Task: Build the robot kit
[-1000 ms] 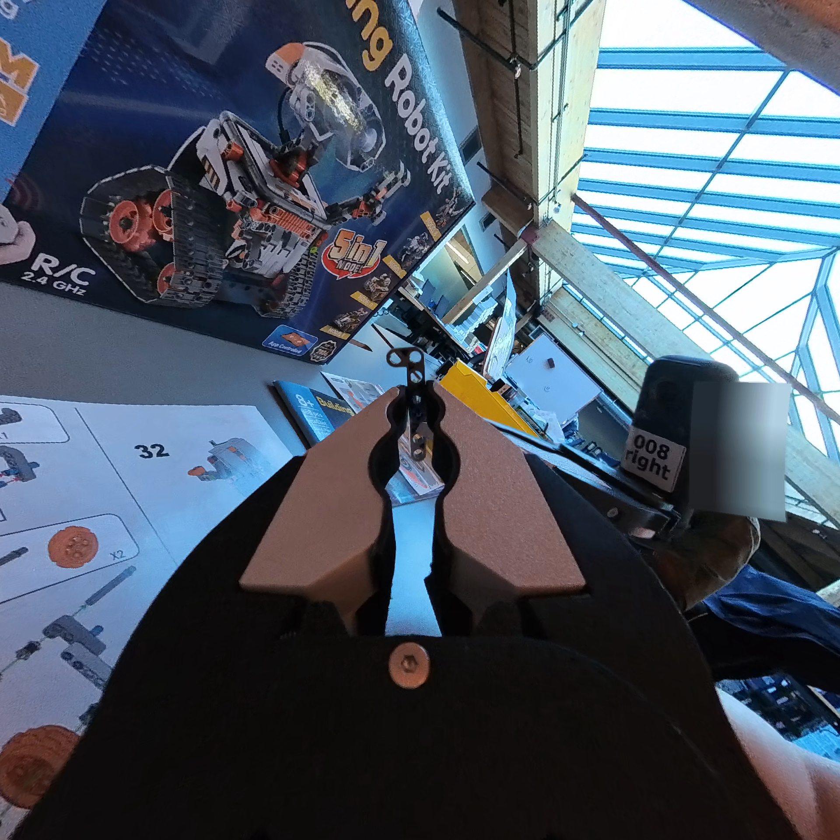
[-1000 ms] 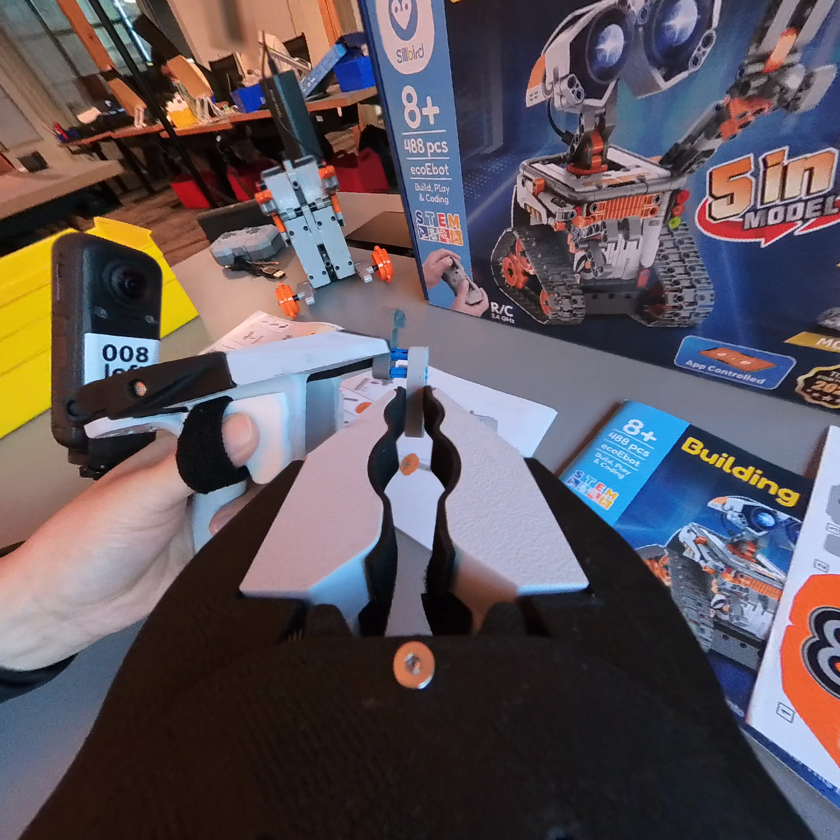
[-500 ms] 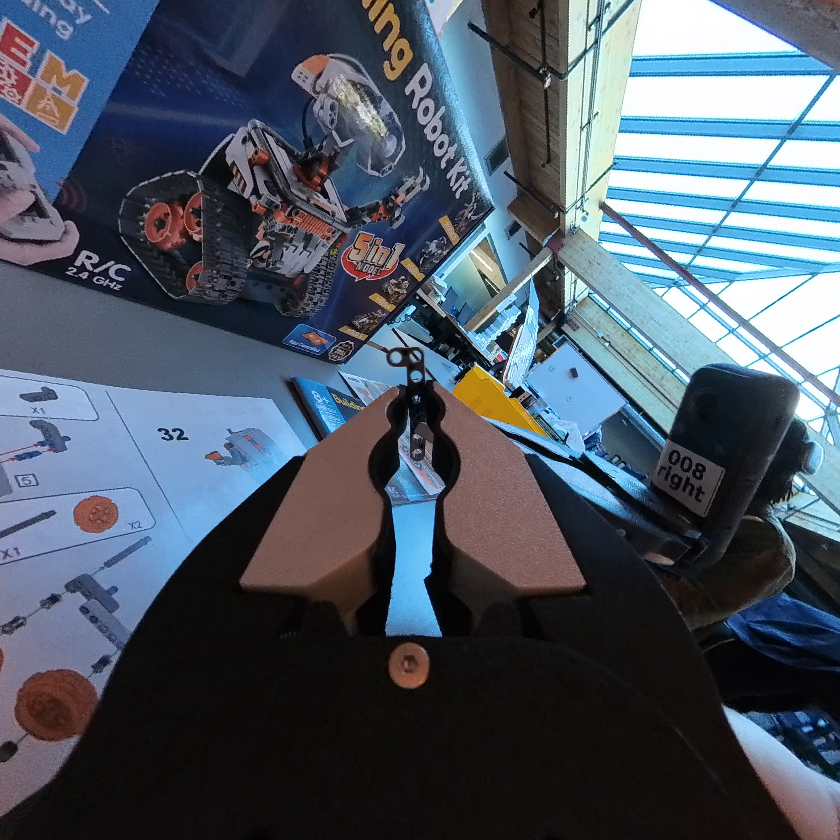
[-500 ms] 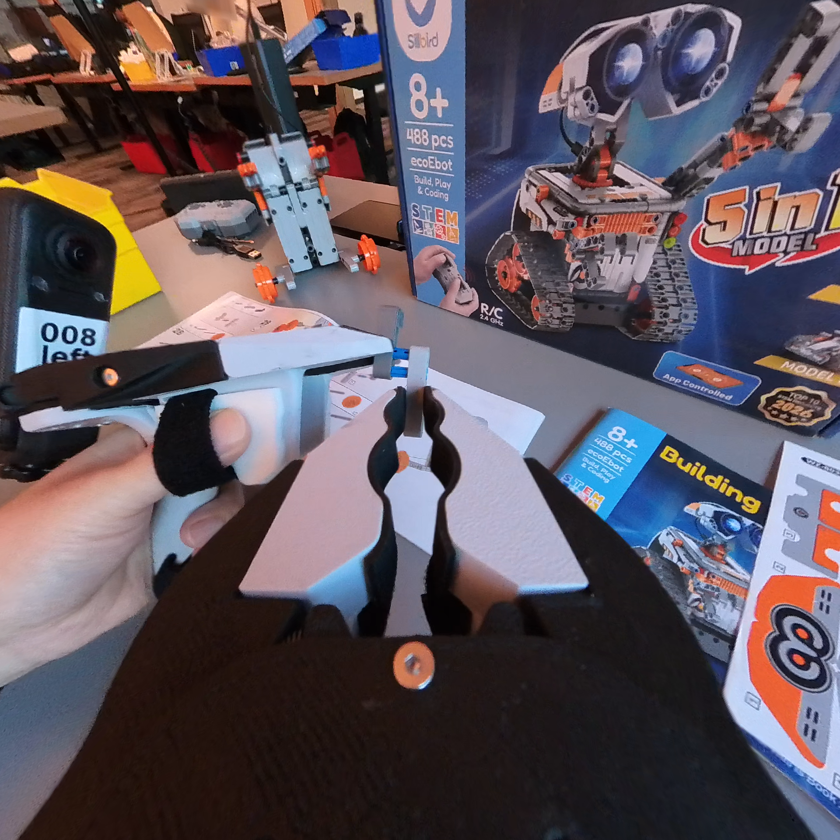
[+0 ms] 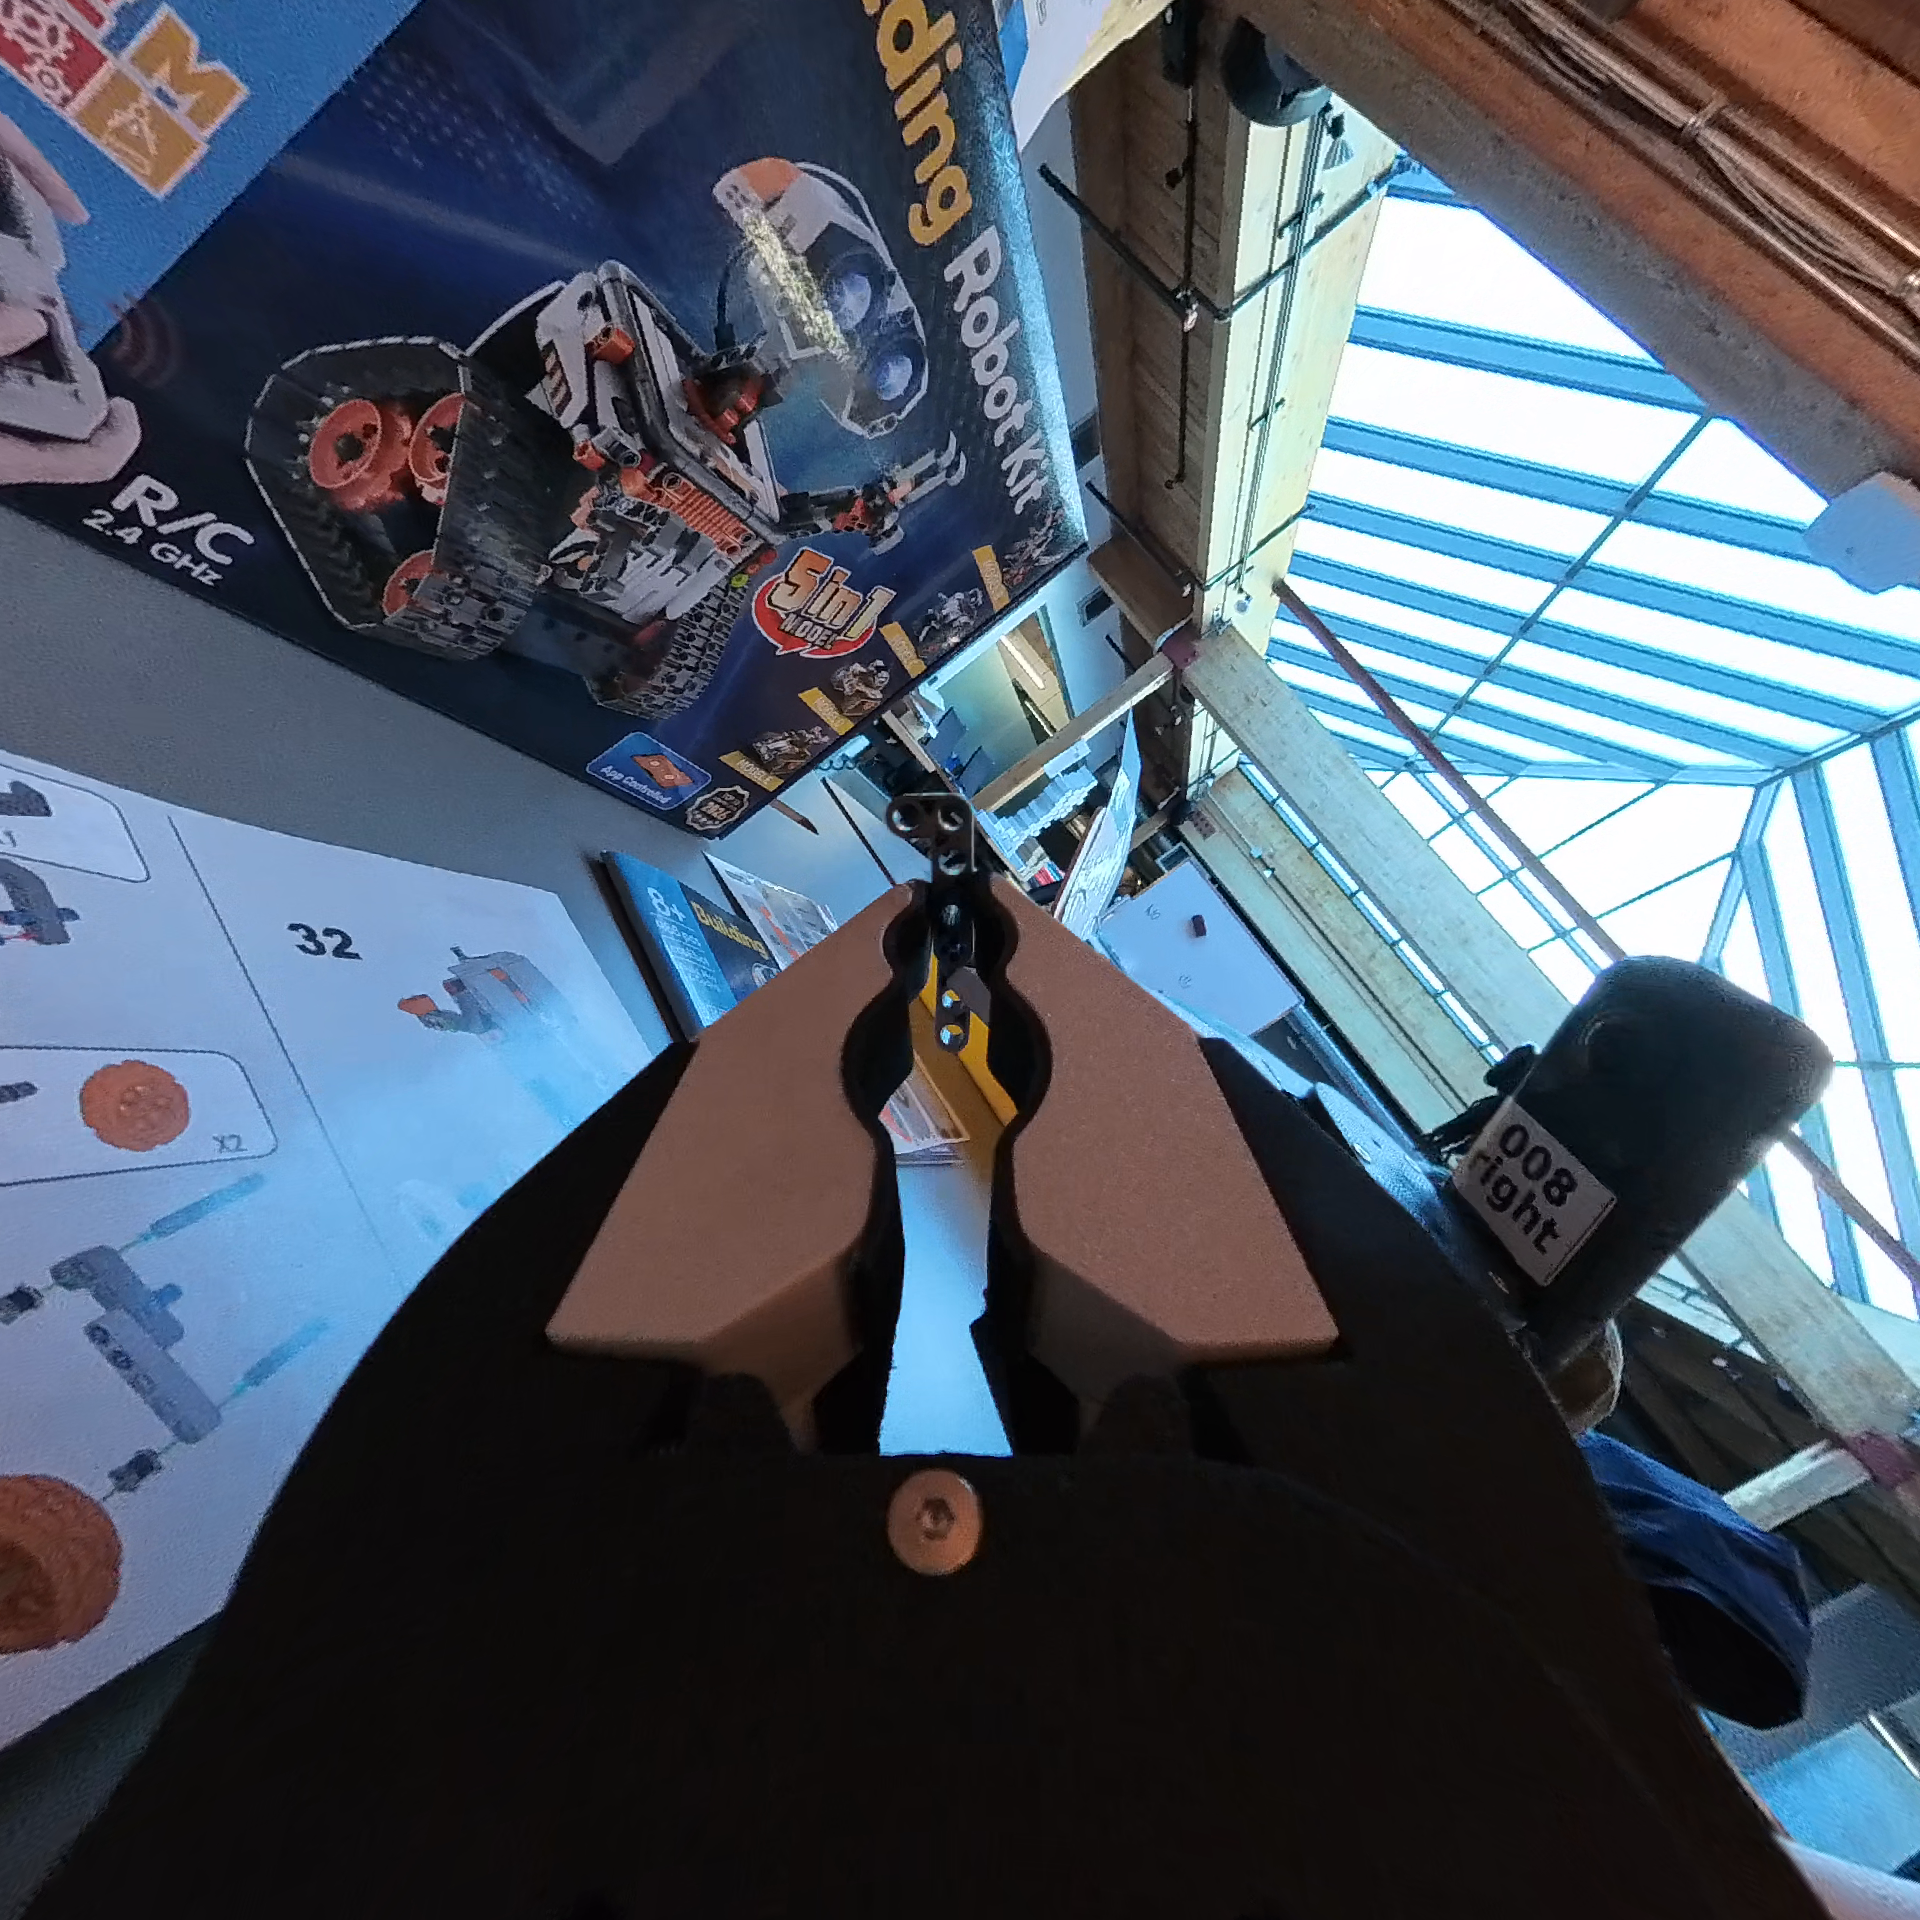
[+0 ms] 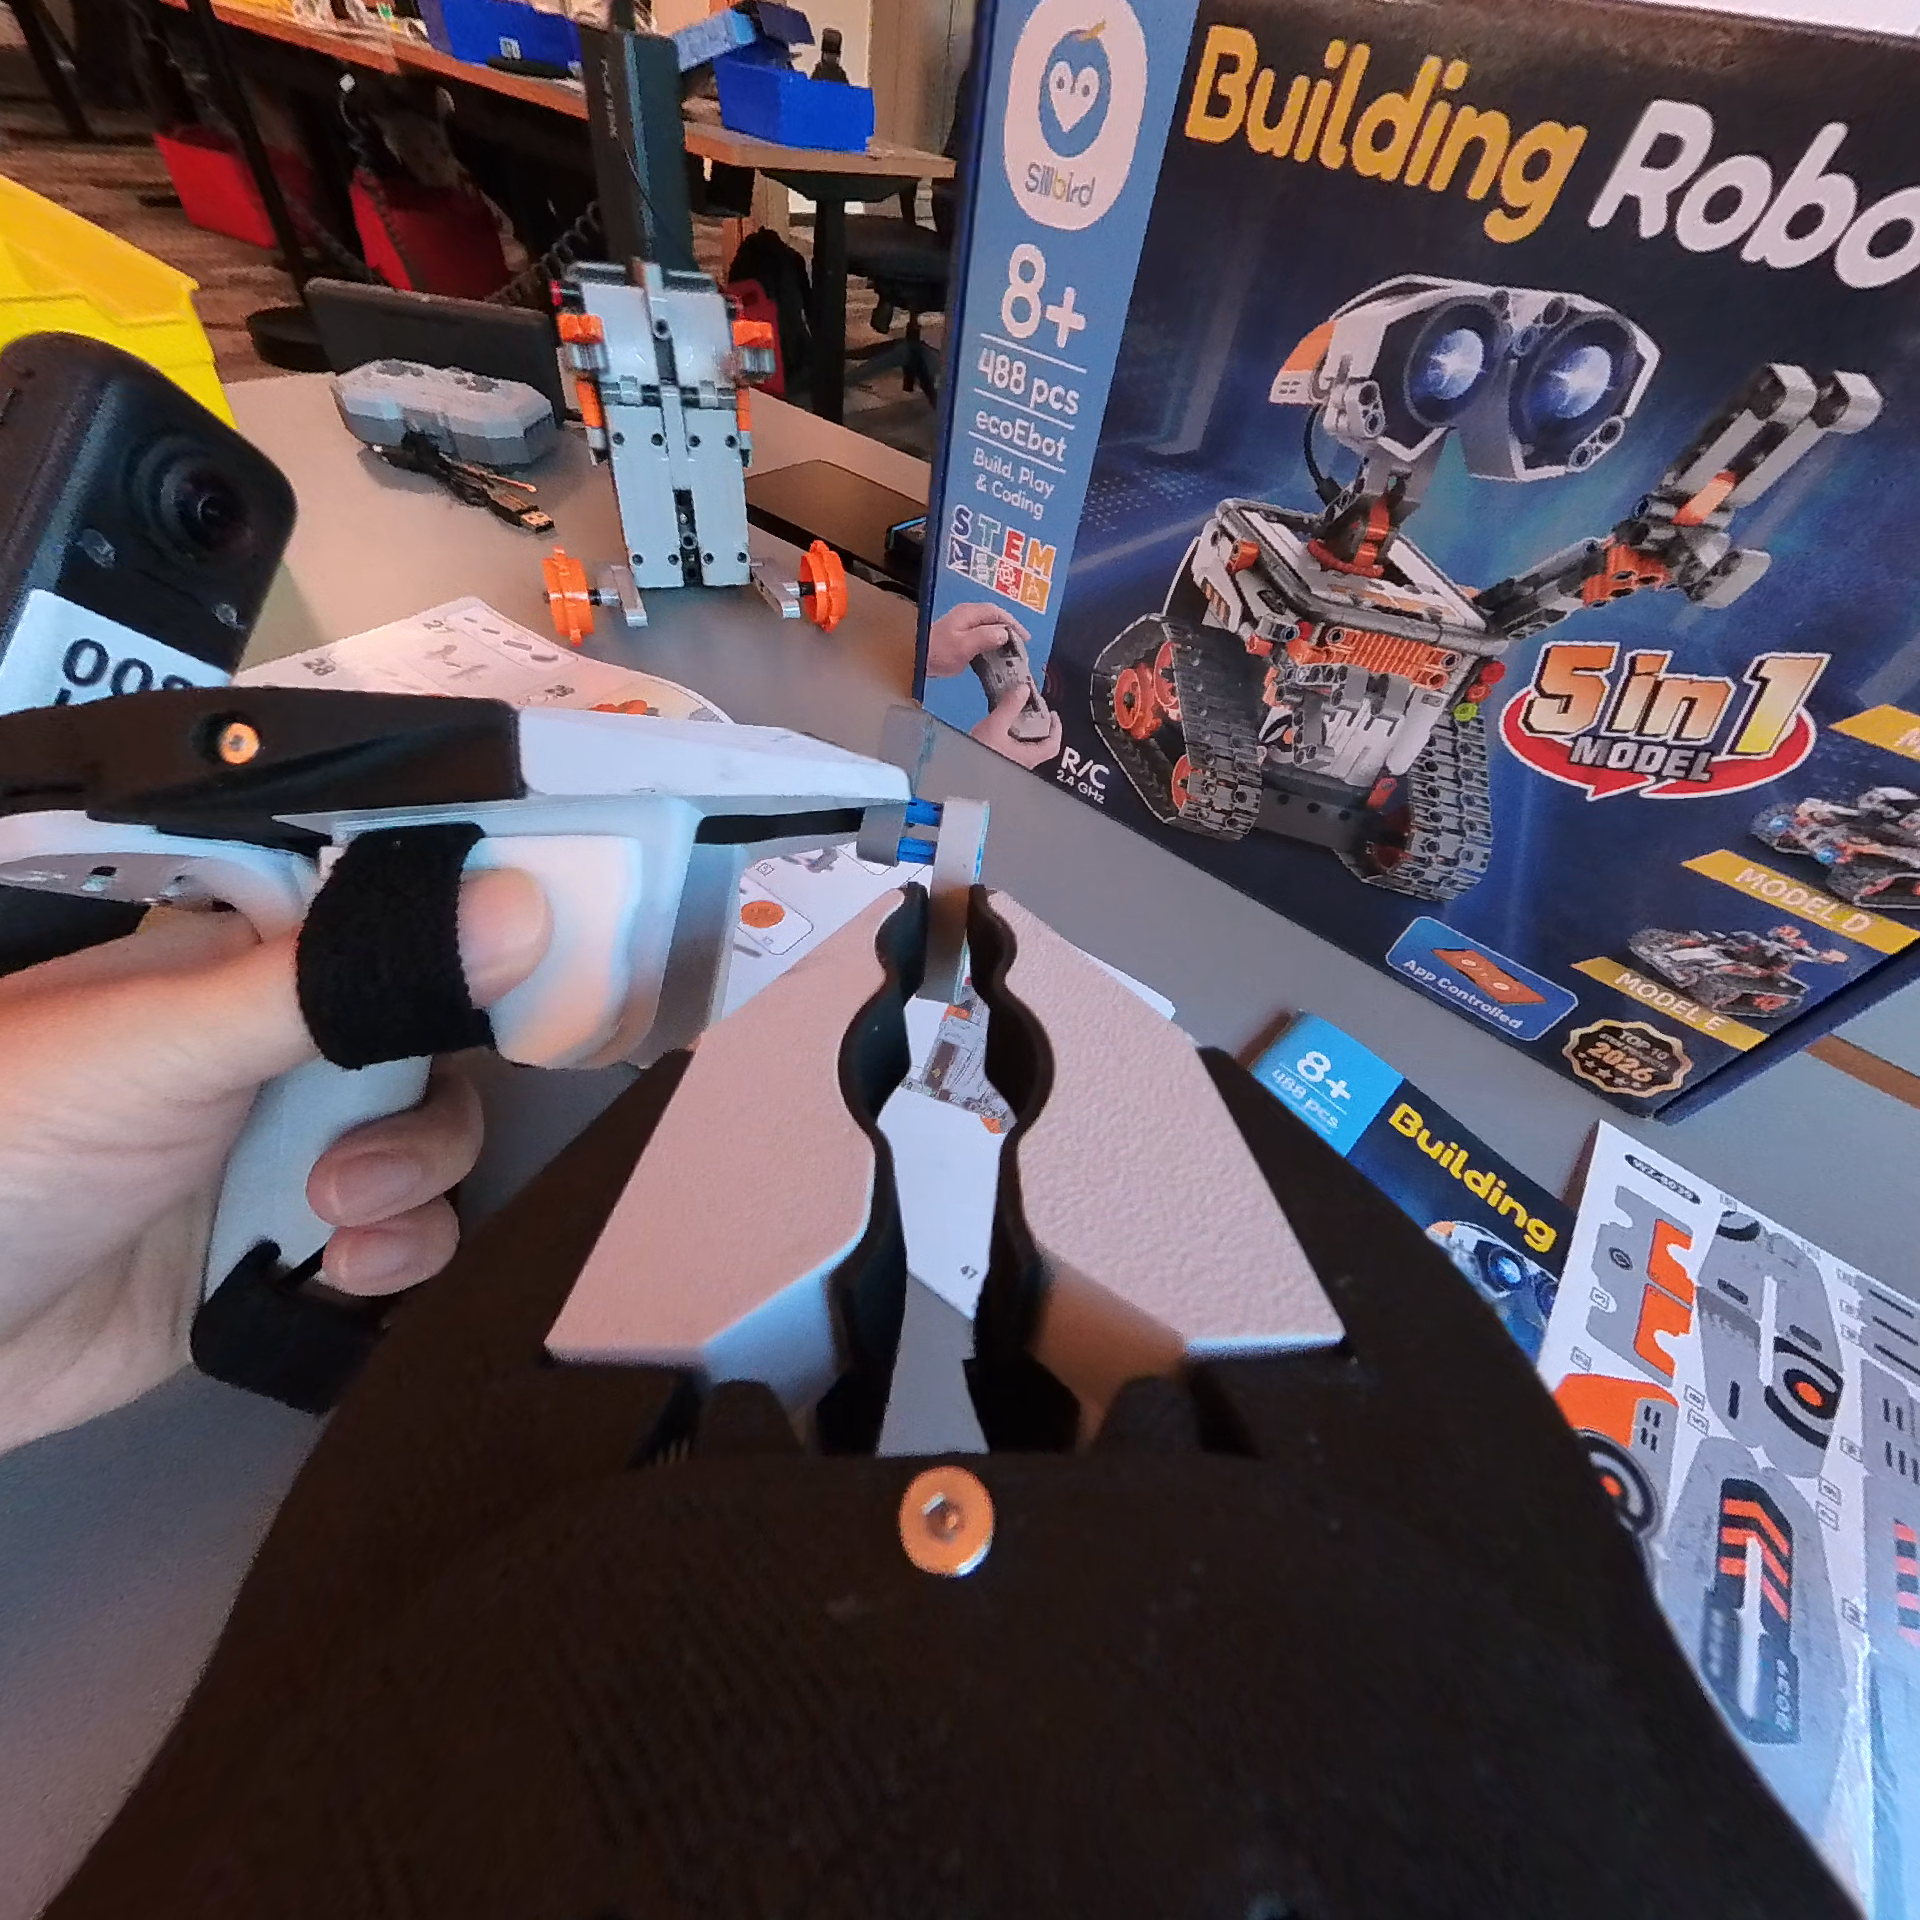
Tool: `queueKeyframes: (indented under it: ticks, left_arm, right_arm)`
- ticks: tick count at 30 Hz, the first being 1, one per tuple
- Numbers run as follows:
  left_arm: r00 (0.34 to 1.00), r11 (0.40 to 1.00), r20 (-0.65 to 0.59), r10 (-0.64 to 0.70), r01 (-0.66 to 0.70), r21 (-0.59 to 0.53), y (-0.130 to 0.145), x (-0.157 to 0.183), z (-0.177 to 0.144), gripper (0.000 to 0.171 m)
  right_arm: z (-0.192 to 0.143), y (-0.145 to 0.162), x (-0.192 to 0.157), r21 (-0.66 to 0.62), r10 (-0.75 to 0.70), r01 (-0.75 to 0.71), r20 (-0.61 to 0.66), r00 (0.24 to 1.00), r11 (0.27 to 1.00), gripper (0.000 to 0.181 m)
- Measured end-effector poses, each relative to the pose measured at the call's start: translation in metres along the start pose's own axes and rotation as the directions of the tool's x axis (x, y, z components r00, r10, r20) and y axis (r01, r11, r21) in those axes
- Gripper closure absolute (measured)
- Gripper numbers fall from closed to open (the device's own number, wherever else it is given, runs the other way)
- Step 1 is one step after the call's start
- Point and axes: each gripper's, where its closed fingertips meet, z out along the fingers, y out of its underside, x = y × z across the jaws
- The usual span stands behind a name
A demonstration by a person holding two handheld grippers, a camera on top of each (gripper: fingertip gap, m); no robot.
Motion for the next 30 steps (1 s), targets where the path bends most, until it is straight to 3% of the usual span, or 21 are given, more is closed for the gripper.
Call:
queueKeyframes:
  ticks: [5,16,21,30]
  left_arm:
    - [0.998,0.998,0.0,0.068,-0.068,-0.012,0.0,0.005,0.001,0.167]
    - [0.998,0.998,0.001,0.059,-0.059,0.009,0.0,0.008,-0.001,0.167]
    - [0.993,0.993,0.017,0.121,-0.121,0.003,-0.001,0.009,0.0,0.167]
    - [0.981,0.981,0.002,0.196,-0.196,0.012,-0.002,0.015,0.001,0.167]
  right_arm:
    - [-0.002,-0.001,0.002,0.011,0.091,-0.091,0.03,0.995,0.996,0.176]
    - [-0.005,-0.004,-0.001,0.027,0.003,-0.003,-0.001,1.0,1.0,0.176]
    - [-0.004,-0.003,-0.001,0.023,0.135,-0.136,0.045,0.99,0.99,0.175]
    - [-0.007,-0.007,0.0,0.041,0.104,-0.105,0.033,0.994,0.994,0.175]
